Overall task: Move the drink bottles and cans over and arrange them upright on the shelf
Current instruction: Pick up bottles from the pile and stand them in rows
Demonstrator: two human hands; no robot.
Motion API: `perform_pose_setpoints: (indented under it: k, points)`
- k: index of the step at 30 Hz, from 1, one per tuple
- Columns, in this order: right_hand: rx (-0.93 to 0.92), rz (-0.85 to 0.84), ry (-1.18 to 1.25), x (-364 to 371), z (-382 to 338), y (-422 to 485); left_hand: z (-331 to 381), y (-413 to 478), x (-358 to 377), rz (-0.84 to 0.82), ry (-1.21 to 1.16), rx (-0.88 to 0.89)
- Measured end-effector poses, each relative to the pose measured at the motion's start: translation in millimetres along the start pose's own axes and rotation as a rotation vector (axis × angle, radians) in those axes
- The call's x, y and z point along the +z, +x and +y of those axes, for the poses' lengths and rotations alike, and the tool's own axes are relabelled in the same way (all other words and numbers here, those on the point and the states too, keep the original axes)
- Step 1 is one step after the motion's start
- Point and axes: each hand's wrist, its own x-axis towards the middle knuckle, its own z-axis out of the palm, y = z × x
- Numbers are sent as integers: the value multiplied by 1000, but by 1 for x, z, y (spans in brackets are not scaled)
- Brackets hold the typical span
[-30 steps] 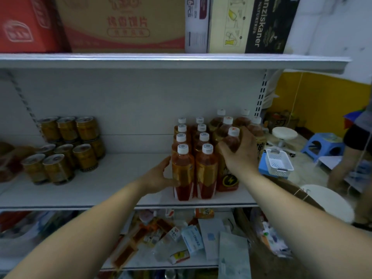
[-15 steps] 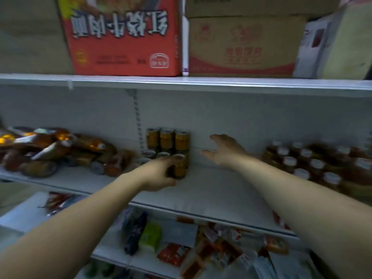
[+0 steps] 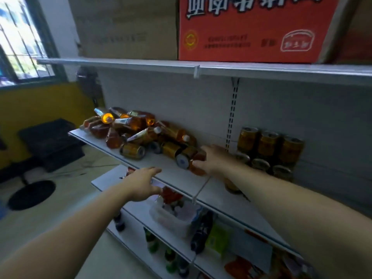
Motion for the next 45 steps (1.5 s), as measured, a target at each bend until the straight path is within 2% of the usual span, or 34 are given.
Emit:
perform_pose_setpoints:
  k: [3,8,13,17,20,22,25,27,28,31,37,41,45]
  points:
    - [34,-26,-34,17,-5,47,-27,32,-4,18,-13,-66]
    - [54,-79,53,30,-10,129,-66,90,-29,92,-61,-168]
    - [96,-81,141,44,-24,195,-102,141,-50,188,-103,-120]
    - [175,-58,125,67,-26,226,-127,188,-52,156,-117,-142]
    - [244,-16,121,79,-21,239,-146,223,-50,108,-144,-74]
    - [258,43,158,83,-19,245,-156,244,-47,61,-147,-20]
    - [304,164,497,81,-23,252,-168,269,-42,66,-48,68]
    - [338,333,711,77,-36,255,-175,281,-41,95,-36,140]
    - [357,435,736,73,-46,259,-179,286,-41,97,-68,170]
    - [392,672,772,58,-79,270,-186,296,-49,94,-197,234]
    - [330,1021,798,15,-110,258,-193,300,-63,132,-662,217]
    - [266,1167,771,-6,-113,228,-179,291,-67,198,-806,262]
    - [257,1219,683,-6,-108,184,-149,271,-68,185,-887,365]
